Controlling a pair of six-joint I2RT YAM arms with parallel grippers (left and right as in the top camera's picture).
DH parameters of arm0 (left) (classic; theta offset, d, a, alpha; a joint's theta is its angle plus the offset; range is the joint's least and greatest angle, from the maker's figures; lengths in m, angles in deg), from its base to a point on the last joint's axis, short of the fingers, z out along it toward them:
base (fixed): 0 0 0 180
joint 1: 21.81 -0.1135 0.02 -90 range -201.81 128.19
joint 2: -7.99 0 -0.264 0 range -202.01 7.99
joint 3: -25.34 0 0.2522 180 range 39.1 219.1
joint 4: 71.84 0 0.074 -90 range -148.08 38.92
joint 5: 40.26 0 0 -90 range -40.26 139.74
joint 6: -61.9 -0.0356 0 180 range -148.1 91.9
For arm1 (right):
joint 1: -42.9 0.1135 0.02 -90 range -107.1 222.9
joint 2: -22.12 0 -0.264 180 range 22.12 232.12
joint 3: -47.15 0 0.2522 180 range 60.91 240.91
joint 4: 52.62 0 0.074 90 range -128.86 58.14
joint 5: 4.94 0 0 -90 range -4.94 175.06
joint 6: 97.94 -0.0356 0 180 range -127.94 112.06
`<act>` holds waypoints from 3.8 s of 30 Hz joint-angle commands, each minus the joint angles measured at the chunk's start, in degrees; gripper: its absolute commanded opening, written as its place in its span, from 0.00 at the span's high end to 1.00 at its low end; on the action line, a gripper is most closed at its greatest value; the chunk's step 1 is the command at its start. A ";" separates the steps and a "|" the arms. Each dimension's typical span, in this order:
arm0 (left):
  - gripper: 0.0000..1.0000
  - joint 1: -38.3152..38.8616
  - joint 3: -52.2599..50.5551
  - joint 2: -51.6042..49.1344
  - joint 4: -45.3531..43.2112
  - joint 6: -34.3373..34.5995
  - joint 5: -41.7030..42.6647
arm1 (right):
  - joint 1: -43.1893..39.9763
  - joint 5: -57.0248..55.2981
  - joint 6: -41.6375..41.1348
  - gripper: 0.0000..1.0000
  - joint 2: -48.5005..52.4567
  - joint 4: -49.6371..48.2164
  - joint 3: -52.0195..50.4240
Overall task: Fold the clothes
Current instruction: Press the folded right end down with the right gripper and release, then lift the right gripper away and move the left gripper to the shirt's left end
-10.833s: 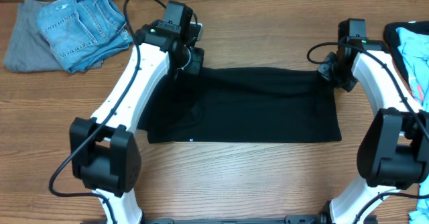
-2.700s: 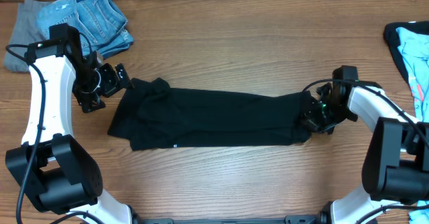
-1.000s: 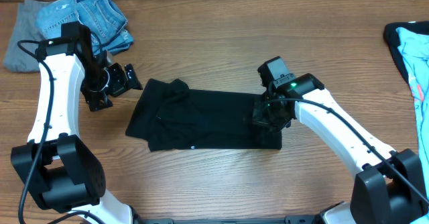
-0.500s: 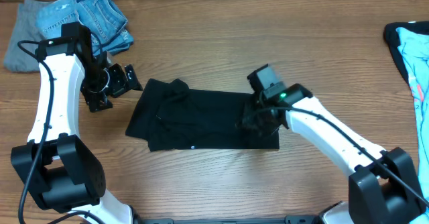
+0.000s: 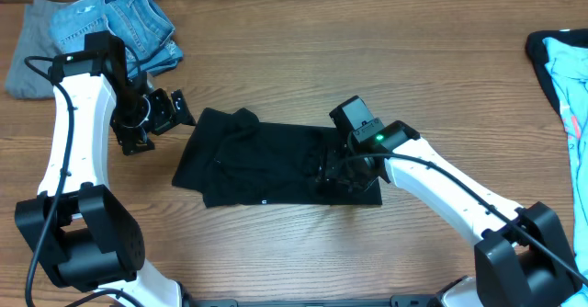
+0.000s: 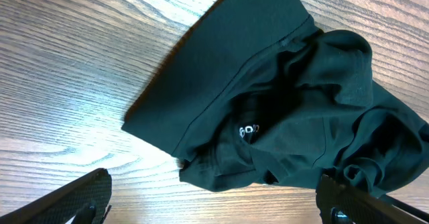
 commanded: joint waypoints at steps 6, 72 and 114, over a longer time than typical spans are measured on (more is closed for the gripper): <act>0.00 0.81 -0.11 -0.13 0.94 -1.11 0.63 | -1.95 -0.09 1.31 0.39 -1.29 6.34 10.45; 0.00 4.15 -1.42 -0.13 -0.52 -5.05 0.00 | -27.17 -16.81 9.42 0.00 3.15 21.09 18.91; 0.00 3.15 -14.47 -1.16 -15.89 -8.09 -7.32 | -36.76 9.22 19.93 0.00 4.26 4.79 -4.31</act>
